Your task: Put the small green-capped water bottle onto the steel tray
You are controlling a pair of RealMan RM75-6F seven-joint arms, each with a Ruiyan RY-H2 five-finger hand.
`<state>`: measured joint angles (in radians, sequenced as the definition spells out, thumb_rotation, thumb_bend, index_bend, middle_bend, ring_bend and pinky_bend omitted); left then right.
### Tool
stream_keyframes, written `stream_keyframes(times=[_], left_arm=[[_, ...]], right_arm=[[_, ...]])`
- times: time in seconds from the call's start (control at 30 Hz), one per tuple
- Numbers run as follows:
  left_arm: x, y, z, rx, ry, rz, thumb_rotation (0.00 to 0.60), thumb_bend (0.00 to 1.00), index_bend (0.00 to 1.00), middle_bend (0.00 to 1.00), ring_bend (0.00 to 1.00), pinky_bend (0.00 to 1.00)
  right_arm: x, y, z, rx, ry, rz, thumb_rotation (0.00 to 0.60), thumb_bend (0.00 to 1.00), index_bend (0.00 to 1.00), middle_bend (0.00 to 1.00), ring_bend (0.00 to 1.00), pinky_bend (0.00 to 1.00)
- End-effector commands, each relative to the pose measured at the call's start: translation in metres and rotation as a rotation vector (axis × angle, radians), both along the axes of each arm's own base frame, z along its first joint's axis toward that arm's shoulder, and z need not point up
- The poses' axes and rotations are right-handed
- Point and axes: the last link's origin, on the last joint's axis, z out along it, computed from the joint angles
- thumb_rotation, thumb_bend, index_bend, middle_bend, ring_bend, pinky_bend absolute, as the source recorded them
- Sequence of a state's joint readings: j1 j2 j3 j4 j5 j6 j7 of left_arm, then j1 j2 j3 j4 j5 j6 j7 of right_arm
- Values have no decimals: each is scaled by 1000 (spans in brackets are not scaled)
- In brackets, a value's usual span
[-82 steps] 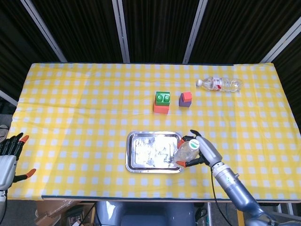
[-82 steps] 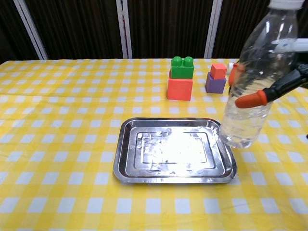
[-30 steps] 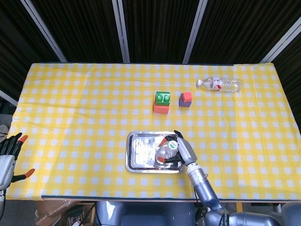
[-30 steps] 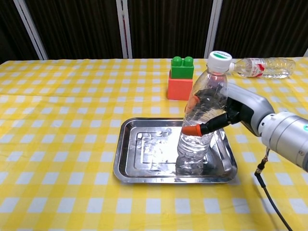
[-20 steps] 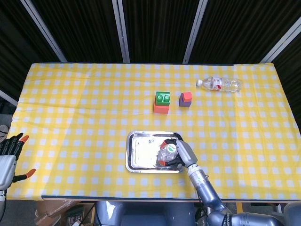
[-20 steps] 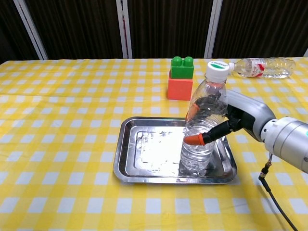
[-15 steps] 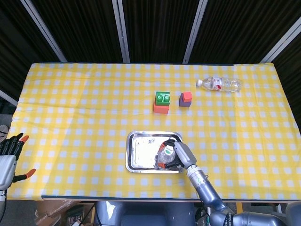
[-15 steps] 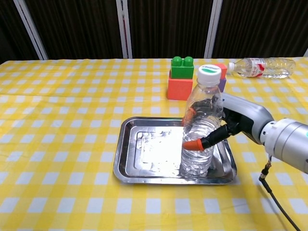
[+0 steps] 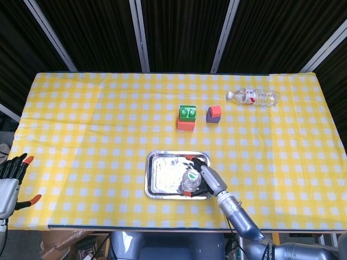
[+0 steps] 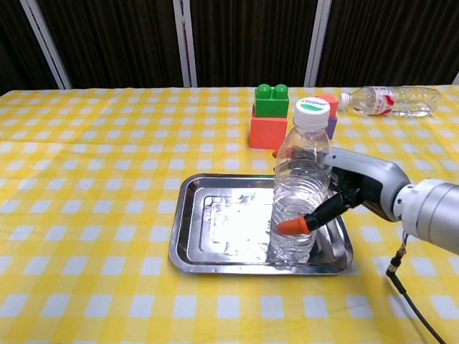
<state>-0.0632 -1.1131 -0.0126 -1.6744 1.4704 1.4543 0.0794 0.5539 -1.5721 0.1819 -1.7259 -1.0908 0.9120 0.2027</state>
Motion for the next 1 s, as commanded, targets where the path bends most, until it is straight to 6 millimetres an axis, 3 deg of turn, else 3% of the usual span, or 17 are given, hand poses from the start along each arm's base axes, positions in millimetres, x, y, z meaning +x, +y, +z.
stream_keyframes(times=[0.03, 0.37, 0.5, 0.6, 0.7, 0.9, 1.0], left_arm=[[0, 0, 0, -1, 1, 1, 600, 141, 36, 0, 0, 0], [0, 0, -1, 0, 5, 3, 600, 142, 35, 0, 0, 0], [0, 0, 1, 10, 0, 7, 600, 142, 36, 0, 0, 0], [-2, 1, 4, 20, -5, 12, 600, 141, 36, 0, 0, 0], [-4, 1, 6, 25, -9, 17, 600, 141, 36, 0, 0, 0], [-6, 3, 6, 23, -6, 25, 600, 141, 36, 0, 0, 0], [-8, 4, 5, 22, 0, 30, 600, 142, 36, 0, 0, 0]], right_arm=[[-11, -1, 10, 10, 19, -11, 600, 170, 65, 106, 10, 0], [-72, 22, 54, 61, 134, -36, 600, 169, 65, 103, 0, 0], [-102, 35, 93, 43, 240, -7, 600, 169, 54, 82, 0, 0], [-127, 36, 128, -115, 404, 50, 600, 169, 43, 72, 0, 0], [-148, 40, 161, -393, 608, 89, 600, 169, 43, 72, 0, 0], [-174, 60, 178, -578, 813, 102, 600, 168, 43, 46, 0, 0], [-183, 61, 176, -659, 844, 110, 600, 169, 43, 20, 0, 0]])
